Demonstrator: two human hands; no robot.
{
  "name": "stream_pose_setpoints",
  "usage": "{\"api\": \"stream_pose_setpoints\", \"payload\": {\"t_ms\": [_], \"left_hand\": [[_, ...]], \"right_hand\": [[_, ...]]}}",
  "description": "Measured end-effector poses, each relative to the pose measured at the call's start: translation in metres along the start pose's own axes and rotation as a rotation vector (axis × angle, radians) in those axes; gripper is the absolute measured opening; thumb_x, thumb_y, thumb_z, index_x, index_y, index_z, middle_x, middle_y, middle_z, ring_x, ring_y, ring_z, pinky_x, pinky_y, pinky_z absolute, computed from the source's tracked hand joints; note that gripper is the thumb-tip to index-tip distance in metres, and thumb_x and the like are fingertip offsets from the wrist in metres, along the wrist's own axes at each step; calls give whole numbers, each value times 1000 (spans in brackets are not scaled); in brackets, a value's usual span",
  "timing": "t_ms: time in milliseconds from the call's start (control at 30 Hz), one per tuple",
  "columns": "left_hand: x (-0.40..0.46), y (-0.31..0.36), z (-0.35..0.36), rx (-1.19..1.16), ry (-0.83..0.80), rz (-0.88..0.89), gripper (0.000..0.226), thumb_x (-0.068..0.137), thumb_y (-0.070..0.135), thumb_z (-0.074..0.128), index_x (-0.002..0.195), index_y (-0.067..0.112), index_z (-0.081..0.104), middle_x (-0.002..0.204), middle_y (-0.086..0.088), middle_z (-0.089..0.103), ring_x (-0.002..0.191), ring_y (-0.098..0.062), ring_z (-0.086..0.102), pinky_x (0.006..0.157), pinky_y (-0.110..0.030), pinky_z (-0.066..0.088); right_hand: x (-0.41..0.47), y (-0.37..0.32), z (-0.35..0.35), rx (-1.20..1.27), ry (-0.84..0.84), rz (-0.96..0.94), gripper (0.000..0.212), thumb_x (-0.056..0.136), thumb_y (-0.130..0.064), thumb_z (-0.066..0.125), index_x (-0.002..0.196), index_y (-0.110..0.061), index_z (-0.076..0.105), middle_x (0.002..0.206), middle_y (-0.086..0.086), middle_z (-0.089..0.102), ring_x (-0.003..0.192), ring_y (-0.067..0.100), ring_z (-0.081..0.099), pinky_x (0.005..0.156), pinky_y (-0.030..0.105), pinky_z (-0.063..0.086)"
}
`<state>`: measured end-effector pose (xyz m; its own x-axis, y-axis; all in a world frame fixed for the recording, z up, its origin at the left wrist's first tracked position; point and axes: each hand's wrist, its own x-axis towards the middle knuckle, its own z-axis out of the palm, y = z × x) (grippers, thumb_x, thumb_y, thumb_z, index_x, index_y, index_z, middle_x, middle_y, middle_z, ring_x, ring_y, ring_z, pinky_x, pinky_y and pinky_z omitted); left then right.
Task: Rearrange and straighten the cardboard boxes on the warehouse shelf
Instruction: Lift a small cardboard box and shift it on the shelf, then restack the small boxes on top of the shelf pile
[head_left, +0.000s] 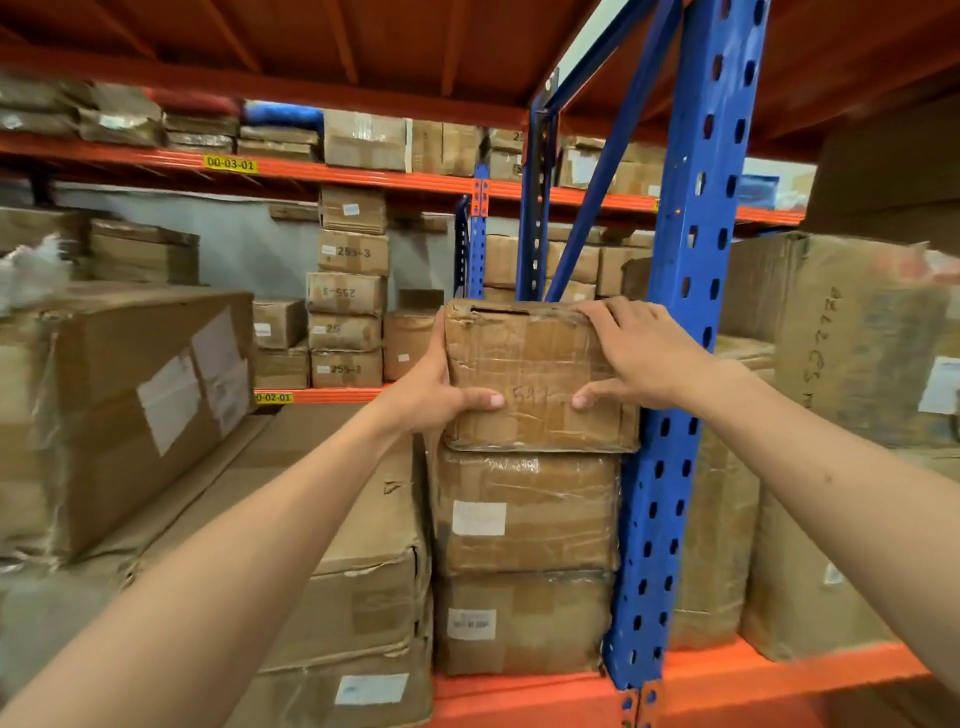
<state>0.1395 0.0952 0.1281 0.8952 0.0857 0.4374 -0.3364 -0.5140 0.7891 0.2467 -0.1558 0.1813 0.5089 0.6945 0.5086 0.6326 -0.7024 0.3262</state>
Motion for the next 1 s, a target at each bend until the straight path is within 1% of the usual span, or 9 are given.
{"api": "stream_pose_setpoints", "payload": {"t_ms": [67, 167, 300, 433, 533, 633, 700, 900, 1000], "left_hand": [[-6, 2, 3, 23, 51, -2, 124, 75, 23, 91, 159, 39, 2, 140, 10, 54, 126, -7, 54, 115, -41, 37], [-25, -4, 6, 122, 139, 3, 118, 69, 43, 93, 155, 47, 11, 128, 32, 52, 110, 23, 52, 113, -33, 34], [-64, -16, -8, 238, 396, -92, 142, 61, 75, 83, 162, 34, -8, 167, 4, 28, 147, -7, 30, 115, -31, 27], [-129, -25, -64, 424, 749, -102, 129, 73, 60, 85, 164, 21, 2, 170, -5, 21, 154, -22, 22, 124, -41, 24], [-184, -24, -112, 641, 988, -85, 116, 76, 42, 89, 161, 8, 18, 158, -19, 38, 146, -32, 35, 119, -42, 32], [-220, -27, -143, 939, 991, -38, 109, 74, 33, 90, 157, 2, 28, 147, -25, 42, 136, -40, 40, 114, -51, 37], [-232, -32, -158, 1080, 979, -58, 117, 69, 40, 92, 158, 2, 26, 152, -28, 33, 140, -43, 31, 117, -52, 27], [-245, -53, -223, 628, 1074, -402, 166, 49, 74, 88, 159, 10, -19, 166, -26, -12, 154, -39, -10, 124, -54, -1], [-239, -67, -236, 553, 1003, -421, 173, 43, 78, 87, 156, 14, -28, 164, -25, -5, 153, -39, -2, 123, -55, 4]], "right_hand": [[2, -1, -3, 21, -44, 18, 124, 68, -81, 69, 159, -20, 12, 154, 17, 35, 144, 37, 29, 120, 48, 14], [10, -10, -8, 51, -71, -22, 128, 63, -85, 68, 157, -29, 1, 164, 21, 8, 153, 36, 1, 121, 58, -8], [36, -62, -25, 151, 97, -250, 119, 62, -92, 53, 154, -37, 2, 167, 16, 2, 154, 33, -3, 120, 59, -10], [70, -159, -45, 177, 142, -471, 107, 73, -85, 58, 154, -39, 6, 167, 16, 2, 154, 34, -2, 121, 58, -6], [88, -231, -62, 187, 153, -562, 104, 77, -81, 59, 156, -37, 7, 167, 17, 0, 154, 36, -3, 122, 59, -1], [104, -294, -86, 240, 145, -642, 104, 80, -77, 62, 158, -35, 9, 168, 17, 0, 153, 39, 2, 121, 58, 4], [117, -332, -98, 290, 154, -665, 101, 81, -74, 63, 158, -37, 9, 168, 16, 1, 153, 39, 5, 121, 57, 9], [158, -421, -119, 419, 106, -673, 96, 83, -71, 65, 156, -45, 7, 168, 10, 5, 150, 38, 21, 115, 60, 27], [171, -436, -116, 505, -28, -620, 100, 81, -76, 64, 157, -48, 6, 165, 6, 23, 143, 37, 37, 110, 57, 38]]}}
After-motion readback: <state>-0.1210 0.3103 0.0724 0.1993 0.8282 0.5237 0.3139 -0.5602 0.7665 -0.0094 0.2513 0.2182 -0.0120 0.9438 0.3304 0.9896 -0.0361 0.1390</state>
